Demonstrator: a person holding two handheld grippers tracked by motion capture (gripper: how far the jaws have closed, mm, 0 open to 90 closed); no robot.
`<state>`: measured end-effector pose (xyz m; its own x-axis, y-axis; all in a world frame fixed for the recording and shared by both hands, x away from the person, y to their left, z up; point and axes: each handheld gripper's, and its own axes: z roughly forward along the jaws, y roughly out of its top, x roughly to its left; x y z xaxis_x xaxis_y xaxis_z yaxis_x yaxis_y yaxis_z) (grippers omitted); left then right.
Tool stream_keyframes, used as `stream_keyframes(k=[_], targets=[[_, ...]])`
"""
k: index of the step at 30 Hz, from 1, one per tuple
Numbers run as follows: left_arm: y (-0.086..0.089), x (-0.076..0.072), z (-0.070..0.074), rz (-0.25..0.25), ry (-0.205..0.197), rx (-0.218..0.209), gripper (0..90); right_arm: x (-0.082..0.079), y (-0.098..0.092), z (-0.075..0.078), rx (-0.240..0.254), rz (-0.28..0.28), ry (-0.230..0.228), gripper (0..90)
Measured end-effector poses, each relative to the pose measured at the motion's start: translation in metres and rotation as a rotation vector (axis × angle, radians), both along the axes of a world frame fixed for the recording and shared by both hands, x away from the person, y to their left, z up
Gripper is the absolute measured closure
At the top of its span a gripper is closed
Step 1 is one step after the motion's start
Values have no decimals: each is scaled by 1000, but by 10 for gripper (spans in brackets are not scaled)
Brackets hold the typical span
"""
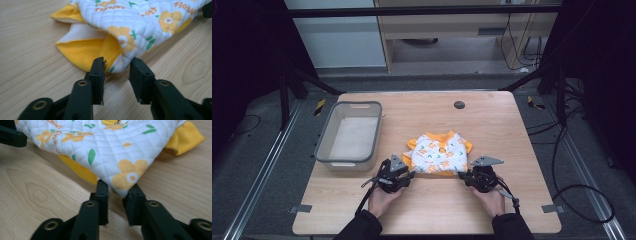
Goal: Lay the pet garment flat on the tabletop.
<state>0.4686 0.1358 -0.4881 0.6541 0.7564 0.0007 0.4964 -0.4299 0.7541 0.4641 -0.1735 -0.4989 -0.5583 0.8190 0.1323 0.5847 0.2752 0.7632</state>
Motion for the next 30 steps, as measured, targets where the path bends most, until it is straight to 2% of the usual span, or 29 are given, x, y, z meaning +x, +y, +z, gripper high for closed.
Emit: stream_keyframes(k=[2, 4, 6, 13, 16, 18, 20, 25, 28, 30], targets=[[0, -3, 3, -10, 16, -17, 793, -2, -1, 5, 23, 5, -13, 839], [-1, -4, 5, -12, 14, -10, 857, -4, -2, 9, 30, 12, -21, 859], [-1, -8, 11, -25, 18, -16, 877, -6, -3, 13, 38, 22, -29, 869], [-1, -15, 27, -50, -7, -42, 890, -12, -9, 26, 66, 43, -54, 874], [2, -20, 40, -60, -25, -82, 891, -17, -12, 36, 64, 57, -72, 872], [4, -24, 49, -66, -37, -107, 891, -23, -16, 46, 88, 88, -72, 871], [4, -29, 56, -73, -43, -118, 891, -24, -17, 48, 92, 93, -72, 871], [5, -40, 77, -93, -77, -143, 891, -29, -22, 70, 100, 116, -83, 870], [1, -38, 85, -90, -82, -108, 890, -25, -24, 78, 99, 112, -70, 857], [-2, -31, 86, -71, -74, -93, 890, -18, -24, 77, 91, 92, -70, 832]])
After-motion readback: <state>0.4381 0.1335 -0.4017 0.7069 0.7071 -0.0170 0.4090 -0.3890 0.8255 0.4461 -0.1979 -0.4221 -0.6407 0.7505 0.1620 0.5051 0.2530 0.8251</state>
